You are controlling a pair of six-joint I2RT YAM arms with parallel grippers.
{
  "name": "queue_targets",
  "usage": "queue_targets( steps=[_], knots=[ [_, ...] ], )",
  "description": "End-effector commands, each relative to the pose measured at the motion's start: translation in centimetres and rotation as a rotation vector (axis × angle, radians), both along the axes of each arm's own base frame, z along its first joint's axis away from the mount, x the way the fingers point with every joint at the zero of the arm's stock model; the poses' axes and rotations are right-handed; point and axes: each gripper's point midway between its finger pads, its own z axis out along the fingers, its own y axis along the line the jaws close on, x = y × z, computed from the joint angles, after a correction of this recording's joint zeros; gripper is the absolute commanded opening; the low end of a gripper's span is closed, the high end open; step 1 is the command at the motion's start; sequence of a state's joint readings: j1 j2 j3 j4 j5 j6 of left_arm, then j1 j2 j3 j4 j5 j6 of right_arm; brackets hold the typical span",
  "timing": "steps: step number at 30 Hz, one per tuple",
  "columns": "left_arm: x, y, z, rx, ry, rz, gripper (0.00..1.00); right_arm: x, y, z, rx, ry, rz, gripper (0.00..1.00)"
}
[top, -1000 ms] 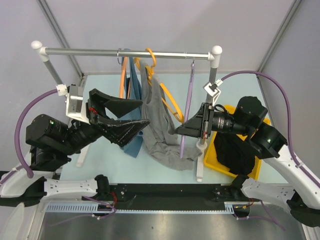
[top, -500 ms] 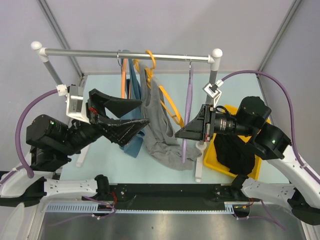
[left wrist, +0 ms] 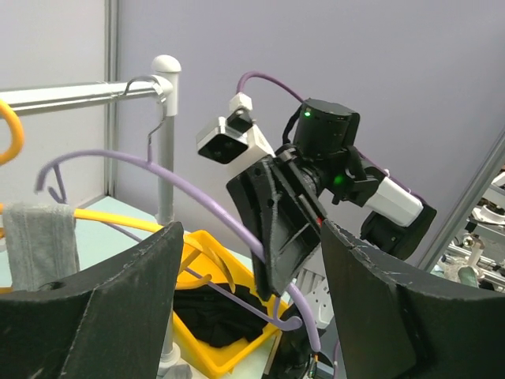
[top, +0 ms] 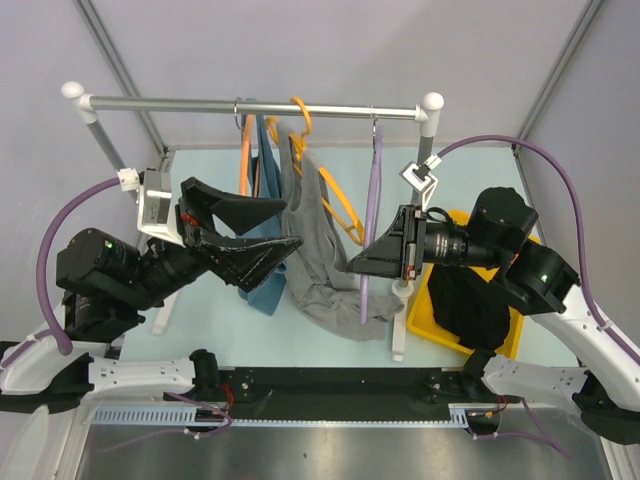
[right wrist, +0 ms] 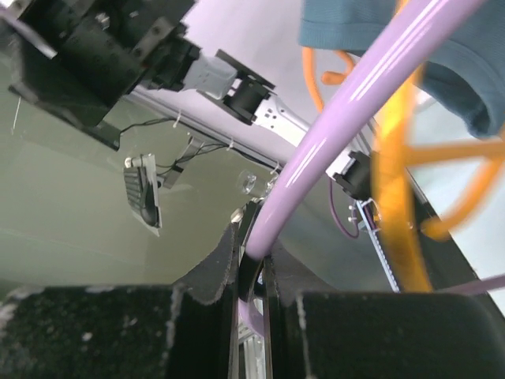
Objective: Remove the tank top from the hanger
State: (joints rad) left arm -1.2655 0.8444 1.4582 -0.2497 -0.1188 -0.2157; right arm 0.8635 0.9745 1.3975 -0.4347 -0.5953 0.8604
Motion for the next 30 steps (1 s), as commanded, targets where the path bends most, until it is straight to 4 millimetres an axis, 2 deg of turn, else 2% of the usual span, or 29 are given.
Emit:
queue_targets(
  steps=[1,4,6,11,17,19,24,30],
  knots=[
    [0.5,-0.4,-0.4,0.019,-0.006,0.022,0.75,-2.6,-1.7,7.1,0.211,-0.242,0.034,0.0],
    [0.5,-0.7,-0.6,0.026,-0.005,0.019,0.75,-2.9,-2.0,7.4,0.216,-0.247,0.031,0.0],
    [0.5,-0.9,-0.6,0.029,-0.005,0.017,0.75,-1.9,-1.9,6.6,0.17,-0.228,-0.02,0.0],
    [0.4,-1.1,-0.3,0.026,-0.003,0.005,0.75,0.2,-1.8,6.1,0.144,-0.163,-0.092,0.0],
    [0.4,-1.0,-0.3,0.025,0.002,0.006,0.75,2.3,-3.3,4.8,0.135,-0.08,-0.201,0.0],
    [0.4,-1.1,-0.3,0.025,0.002,0.003,0.75,2.2,-3.8,4.8,0.146,-0.073,-0.206,0.0],
    [0.4,-1.3,-0.4,0.029,0.004,0.0,0.75,1.7,-3.5,3.6,0.143,-0.036,-0.155,0.0],
    [0.4,-1.5,-0.7,0.038,0.009,-0.003,0.75,0.3,-3.6,2.6,0.123,-0.036,-0.088,0.0]
  ],
)
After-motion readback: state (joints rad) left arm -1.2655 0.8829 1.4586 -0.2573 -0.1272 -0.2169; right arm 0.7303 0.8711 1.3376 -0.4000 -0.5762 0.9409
